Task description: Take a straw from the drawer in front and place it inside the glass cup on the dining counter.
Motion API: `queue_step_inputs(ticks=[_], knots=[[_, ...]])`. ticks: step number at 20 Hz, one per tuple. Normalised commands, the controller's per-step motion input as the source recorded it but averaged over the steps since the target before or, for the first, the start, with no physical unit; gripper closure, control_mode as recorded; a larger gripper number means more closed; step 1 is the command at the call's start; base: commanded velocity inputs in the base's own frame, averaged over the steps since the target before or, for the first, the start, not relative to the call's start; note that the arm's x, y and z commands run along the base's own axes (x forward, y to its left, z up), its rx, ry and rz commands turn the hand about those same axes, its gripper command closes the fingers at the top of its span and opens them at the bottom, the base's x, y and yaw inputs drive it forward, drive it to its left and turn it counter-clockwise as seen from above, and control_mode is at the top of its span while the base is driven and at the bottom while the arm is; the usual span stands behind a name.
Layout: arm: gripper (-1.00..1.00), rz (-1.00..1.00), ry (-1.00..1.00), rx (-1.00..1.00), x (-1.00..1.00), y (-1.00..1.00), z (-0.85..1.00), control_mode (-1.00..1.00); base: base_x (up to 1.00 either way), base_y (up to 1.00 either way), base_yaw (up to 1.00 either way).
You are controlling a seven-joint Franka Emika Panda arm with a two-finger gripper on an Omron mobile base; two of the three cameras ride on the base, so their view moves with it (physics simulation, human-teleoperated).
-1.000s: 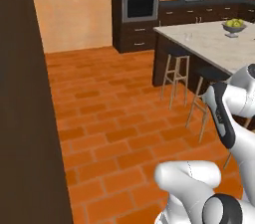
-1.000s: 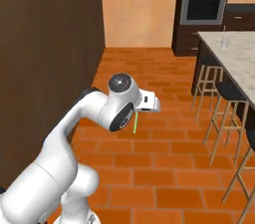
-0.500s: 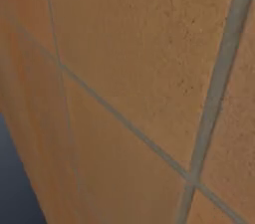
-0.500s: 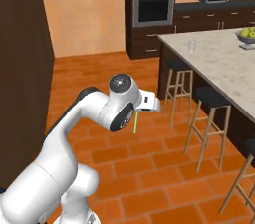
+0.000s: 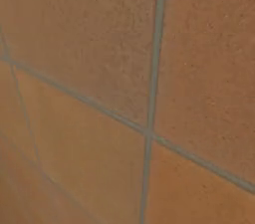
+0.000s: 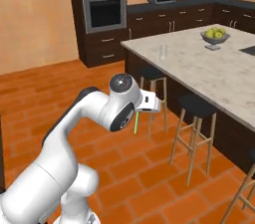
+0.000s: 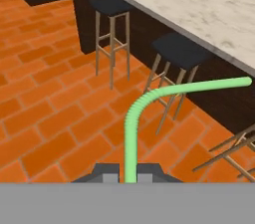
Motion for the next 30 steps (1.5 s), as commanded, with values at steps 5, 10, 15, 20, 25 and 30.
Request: queue_step_inputs(ticks=[5,10,15,20,25,30], knots=[[1.00,0.00,0.00,0.00,0.00,0.00,0.00,1.00,0.97,0.89,-0.43],[1.00,0.00,0.00,0.00,0.00,0.00,0.00,1.00,0.96,0.84,-0.42],[1.00,0.00,0.00,0.00,0.00,0.00,0.00,1.00,0.99,0.80,-0.41],[1.00,0.00,0.00,0.00,0.00,0.00,0.00,1.00,1.00,0.67,-0.38],[1.00,0.00,0.00,0.00,0.00,0.00,0.00,1.00,1.00,0.45,-0.31],[1.00,0.00,0.00,0.00,0.00,0.00,0.00,1.00,1.00,0.03,-0.20]])
